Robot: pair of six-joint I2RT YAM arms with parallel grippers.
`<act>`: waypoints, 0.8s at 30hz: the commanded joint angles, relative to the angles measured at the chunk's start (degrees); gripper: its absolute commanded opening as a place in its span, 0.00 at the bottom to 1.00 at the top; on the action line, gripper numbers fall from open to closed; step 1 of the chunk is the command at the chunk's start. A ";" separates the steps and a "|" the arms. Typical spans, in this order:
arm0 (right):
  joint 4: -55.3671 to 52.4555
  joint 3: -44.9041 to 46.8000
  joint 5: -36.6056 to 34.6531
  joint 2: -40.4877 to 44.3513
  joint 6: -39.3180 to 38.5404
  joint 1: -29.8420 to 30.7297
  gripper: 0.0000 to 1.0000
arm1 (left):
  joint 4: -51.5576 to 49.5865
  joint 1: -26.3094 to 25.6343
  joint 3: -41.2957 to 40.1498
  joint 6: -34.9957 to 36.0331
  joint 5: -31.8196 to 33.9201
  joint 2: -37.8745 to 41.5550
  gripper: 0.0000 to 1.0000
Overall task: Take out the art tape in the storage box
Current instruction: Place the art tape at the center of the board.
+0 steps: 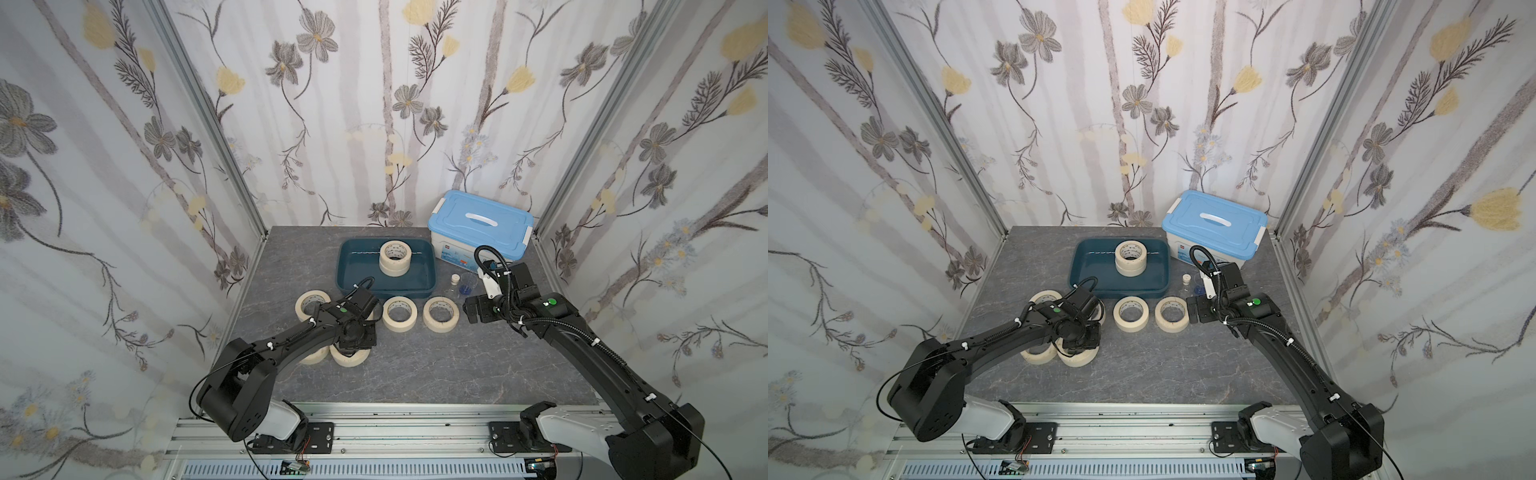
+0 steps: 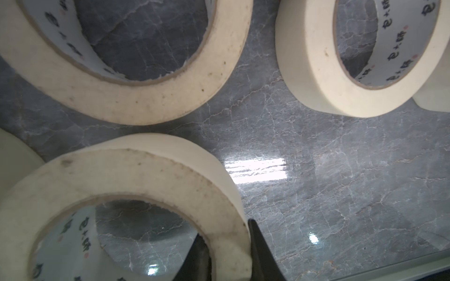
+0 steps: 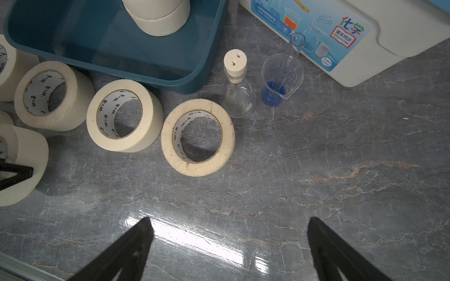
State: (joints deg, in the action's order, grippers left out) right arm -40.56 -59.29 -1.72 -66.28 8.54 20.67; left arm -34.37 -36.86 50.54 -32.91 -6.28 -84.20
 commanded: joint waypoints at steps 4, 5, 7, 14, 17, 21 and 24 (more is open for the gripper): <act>1.58 -0.35 -0.48 0.07 0.17 -0.10 1.00 | 3.37 -0.01 -0.51 -0.68 1.35 -2.13 0.12; 1.62 -0.30 -0.50 0.10 0.14 -0.10 1.00 | 3.64 -0.06 -0.53 -0.67 1.58 -2.40 0.12; 1.62 -0.30 -0.48 0.14 0.14 -0.10 1.00 | 3.93 -0.03 -0.38 -0.52 2.29 -3.05 0.12; 1.61 -0.26 -0.48 0.25 0.16 -0.19 1.00 | 3.51 -0.05 -0.18 0.21 3.98 -4.34 0.12; 1.64 -0.18 -0.46 0.19 0.17 -0.19 1.00 | 4.03 -0.15 -0.35 -0.01 3.54 -4.72 0.12; 1.62 -0.13 -0.48 0.10 0.25 -0.19 1.00 | 4.42 -0.51 -0.02 -0.07 3.36 -5.36 0.16; 1.60 -0.13 -0.50 0.25 0.16 -0.19 1.00 | 4.13 -0.58 0.34 0.18 3.99 -5.80 0.18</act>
State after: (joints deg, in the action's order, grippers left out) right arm -40.56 -59.29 -1.72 -66.28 8.56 20.56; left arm -31.73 -37.45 50.35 -32.99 -3.64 -89.60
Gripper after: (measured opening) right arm 0.999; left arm 0.237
